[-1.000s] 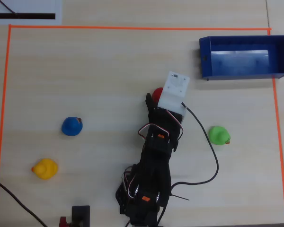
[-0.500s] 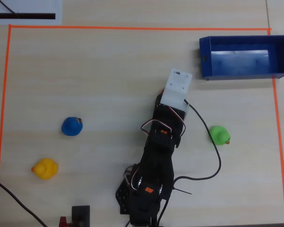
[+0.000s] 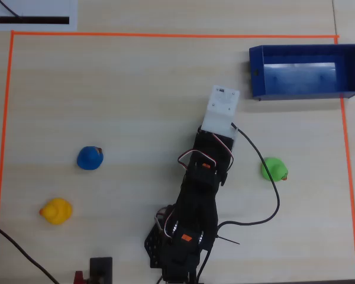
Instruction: Grasp red duck and put it into box.
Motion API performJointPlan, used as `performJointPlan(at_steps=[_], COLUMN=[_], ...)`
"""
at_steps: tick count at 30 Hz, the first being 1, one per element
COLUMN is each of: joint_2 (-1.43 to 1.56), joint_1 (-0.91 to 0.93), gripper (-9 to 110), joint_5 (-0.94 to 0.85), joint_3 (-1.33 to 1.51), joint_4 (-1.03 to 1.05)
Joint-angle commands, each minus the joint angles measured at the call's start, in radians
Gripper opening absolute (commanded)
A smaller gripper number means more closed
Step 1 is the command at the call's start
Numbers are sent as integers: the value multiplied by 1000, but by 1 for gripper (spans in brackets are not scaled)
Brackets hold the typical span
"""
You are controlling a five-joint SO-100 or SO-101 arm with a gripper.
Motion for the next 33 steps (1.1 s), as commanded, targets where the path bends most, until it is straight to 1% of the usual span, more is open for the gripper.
performJointPlan(at_steps=[1, 6, 10, 13, 19, 23, 33], joint_2=[64, 104, 80, -15, -353, -577, -999], joint_1=[18, 28, 29, 41, 107, 170, 296], gripper=[0, 0, 0, 0, 0, 0, 0], joint_5=[63, 181, 259, 311, 351, 339, 276], joint_3=[-83, -305, -494, -713, -1172, -1399, -1789], joint_4=[37, 262, 331, 408, 426, 414, 407])
